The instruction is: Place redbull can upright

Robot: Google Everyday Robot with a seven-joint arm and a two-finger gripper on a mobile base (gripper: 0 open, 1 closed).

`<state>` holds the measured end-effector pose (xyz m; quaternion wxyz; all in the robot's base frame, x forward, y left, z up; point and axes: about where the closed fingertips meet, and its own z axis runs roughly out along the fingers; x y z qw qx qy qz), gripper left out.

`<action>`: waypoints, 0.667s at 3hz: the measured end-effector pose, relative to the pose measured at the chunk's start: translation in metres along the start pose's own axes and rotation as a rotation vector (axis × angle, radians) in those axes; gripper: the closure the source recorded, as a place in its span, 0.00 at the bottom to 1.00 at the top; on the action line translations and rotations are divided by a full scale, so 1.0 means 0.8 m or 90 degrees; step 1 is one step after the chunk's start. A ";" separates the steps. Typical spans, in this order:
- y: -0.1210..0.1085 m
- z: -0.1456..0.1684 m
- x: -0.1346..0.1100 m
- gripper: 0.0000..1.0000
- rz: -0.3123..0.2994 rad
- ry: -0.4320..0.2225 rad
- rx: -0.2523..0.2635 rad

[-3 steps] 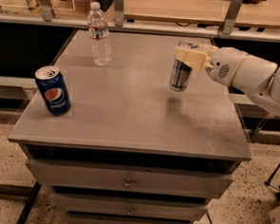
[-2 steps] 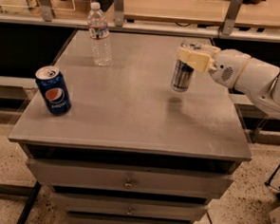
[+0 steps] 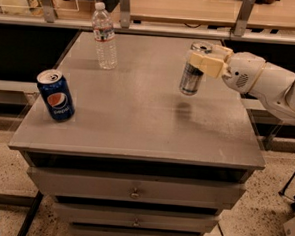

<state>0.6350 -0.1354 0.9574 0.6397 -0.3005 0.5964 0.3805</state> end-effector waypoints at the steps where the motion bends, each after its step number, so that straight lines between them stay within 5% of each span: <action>1: 0.040 0.005 -0.050 1.00 -0.061 0.001 -0.045; 2: 0.038 0.002 -0.035 1.00 -0.048 0.020 -0.044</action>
Offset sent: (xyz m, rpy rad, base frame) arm -0.0178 0.0095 0.0298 -0.0357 -0.0677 0.0455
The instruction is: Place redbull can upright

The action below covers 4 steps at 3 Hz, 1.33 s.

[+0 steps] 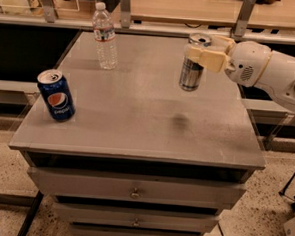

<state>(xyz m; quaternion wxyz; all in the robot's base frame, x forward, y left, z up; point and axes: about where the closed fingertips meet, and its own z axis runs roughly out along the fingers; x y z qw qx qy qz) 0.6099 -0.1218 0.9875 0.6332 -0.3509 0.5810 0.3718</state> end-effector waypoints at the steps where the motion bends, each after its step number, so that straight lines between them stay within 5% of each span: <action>1: 0.000 0.000 0.001 1.00 0.001 0.001 0.000; 4: -0.013 0.013 0.035 1.00 -0.083 -0.054 -0.041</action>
Offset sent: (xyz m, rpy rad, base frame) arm 0.0047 -0.0056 -0.0106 0.0229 -0.0637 -0.0042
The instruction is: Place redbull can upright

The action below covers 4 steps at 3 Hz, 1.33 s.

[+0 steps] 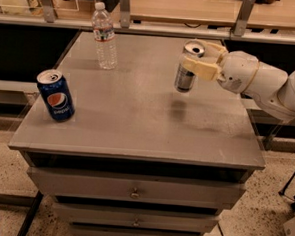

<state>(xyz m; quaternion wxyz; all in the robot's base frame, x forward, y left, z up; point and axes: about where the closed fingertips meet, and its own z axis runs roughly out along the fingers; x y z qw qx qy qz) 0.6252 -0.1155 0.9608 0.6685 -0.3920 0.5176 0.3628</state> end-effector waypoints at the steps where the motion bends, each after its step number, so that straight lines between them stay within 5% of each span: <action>1: -0.002 0.000 0.009 1.00 -0.030 0.003 -0.018; 3: 0.005 -0.013 0.013 0.60 -0.057 0.065 -0.051; 4: 0.009 -0.028 0.022 0.36 -0.023 0.083 -0.051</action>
Offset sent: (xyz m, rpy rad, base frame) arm -0.0067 -0.0103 -0.0057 -0.1659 -0.0819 0.0515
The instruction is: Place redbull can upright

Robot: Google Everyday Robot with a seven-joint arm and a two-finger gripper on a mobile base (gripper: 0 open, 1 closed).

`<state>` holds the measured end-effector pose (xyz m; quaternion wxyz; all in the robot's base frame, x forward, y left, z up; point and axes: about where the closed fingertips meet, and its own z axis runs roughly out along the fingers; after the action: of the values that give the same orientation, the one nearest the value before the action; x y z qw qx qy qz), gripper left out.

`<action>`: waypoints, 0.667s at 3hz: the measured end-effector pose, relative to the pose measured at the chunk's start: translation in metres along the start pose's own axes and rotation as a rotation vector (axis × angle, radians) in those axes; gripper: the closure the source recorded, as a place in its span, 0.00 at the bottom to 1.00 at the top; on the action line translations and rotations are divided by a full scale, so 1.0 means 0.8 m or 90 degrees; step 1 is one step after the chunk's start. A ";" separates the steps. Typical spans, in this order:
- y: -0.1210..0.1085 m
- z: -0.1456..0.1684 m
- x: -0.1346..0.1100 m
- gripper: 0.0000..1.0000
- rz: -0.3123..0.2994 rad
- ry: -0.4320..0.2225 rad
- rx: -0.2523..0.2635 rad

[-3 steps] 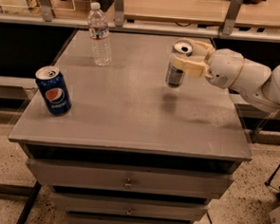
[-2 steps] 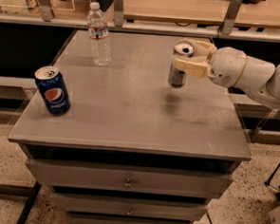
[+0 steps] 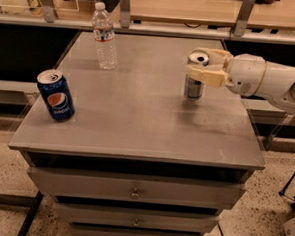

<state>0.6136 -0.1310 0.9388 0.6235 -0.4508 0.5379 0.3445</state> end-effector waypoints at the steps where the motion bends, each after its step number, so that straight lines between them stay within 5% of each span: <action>1: 0.006 -0.010 0.005 0.13 0.030 0.012 -0.004; 2: 0.007 -0.006 0.005 0.00 0.030 0.012 -0.007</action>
Offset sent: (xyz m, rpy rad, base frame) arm -0.0053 -0.0050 -0.0043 -0.0015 0.0430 0.0020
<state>0.6074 -0.1339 0.9341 0.6079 -0.4443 0.5523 0.3578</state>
